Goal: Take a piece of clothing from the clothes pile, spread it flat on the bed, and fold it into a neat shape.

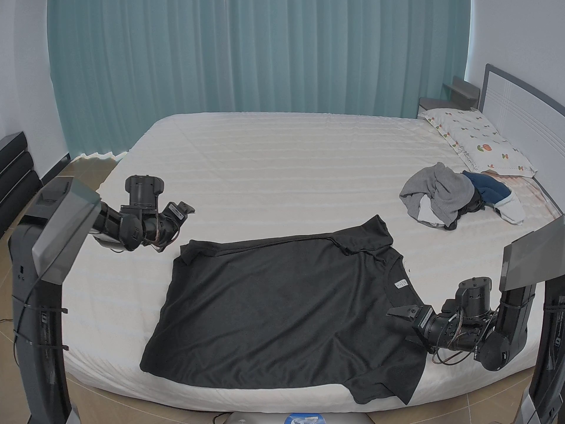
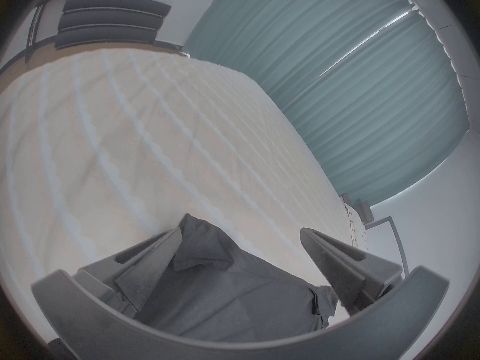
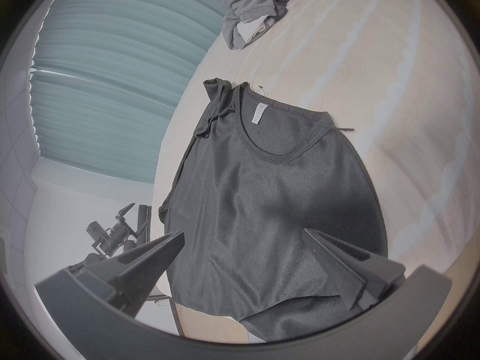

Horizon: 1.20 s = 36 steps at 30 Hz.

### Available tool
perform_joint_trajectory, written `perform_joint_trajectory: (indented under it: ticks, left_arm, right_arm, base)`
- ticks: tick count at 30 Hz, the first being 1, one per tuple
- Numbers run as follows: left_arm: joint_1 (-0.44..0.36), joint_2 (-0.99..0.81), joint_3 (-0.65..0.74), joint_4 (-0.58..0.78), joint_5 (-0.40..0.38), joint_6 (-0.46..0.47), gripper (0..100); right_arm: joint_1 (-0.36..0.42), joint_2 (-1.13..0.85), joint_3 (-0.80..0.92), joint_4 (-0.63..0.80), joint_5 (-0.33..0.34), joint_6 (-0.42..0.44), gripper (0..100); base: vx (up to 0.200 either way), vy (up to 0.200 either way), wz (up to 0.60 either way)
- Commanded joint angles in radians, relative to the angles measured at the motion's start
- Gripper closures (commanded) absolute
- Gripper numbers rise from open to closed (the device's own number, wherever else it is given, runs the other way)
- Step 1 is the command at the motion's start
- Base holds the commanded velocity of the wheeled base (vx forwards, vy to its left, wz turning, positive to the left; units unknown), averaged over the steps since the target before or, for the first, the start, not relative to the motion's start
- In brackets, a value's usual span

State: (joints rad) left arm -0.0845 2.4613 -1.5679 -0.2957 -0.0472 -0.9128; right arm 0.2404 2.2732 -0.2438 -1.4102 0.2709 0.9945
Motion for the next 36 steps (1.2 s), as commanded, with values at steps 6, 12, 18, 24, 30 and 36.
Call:
perform_joint_trajectory:
  ticks: [6, 12, 18, 24, 30, 36]
  left_arm:
    - [-0.034, 0.162, -0.107, 0.026, 0.004, -0.015, 0]
    - [-0.023, 0.153, -0.107, 0.021, 0.009, -0.017, 0]
    - [-0.012, 0.13, -0.104, 0.023, 0.01, -0.015, 0]
    - [0.008, 0.123, -0.1, 0.03, 0.026, -0.006, 0]
    - [0.025, 0.127, -0.106, 0.033, 0.027, 0.002, 0]
    - [0.025, 0.128, -0.1, 0.035, 0.035, 0.038, 0]
  right_arm:
    - [0.0, 0.002, 0.0, -0.001, -0.001, -0.002, 0]
    - [0.0, 0.002, 0.0, 0.0, -0.001, -0.002, 0]
    - [0.0, 0.002, 0.0, 0.0, -0.001, -0.004, 0]
    - [0.0, 0.002, 0.0, 0.0, -0.001, -0.002, 0]
    - [0.0, 0.002, 0.0, 0.0, -0.001, -0.002, 0]
    - [0.0, 0.002, 0.0, 0.0, -0.001, -0.002, 0]
  base:
    - [0.0, 0.0, 0.0]
    - [0.0, 0.0, 0.0]
    - [0.0, 0.0, 0.0]
    - [0.0, 0.0, 0.0]
    - [0.0, 0.0, 0.0]
    - [0.0, 0.0, 0.0]
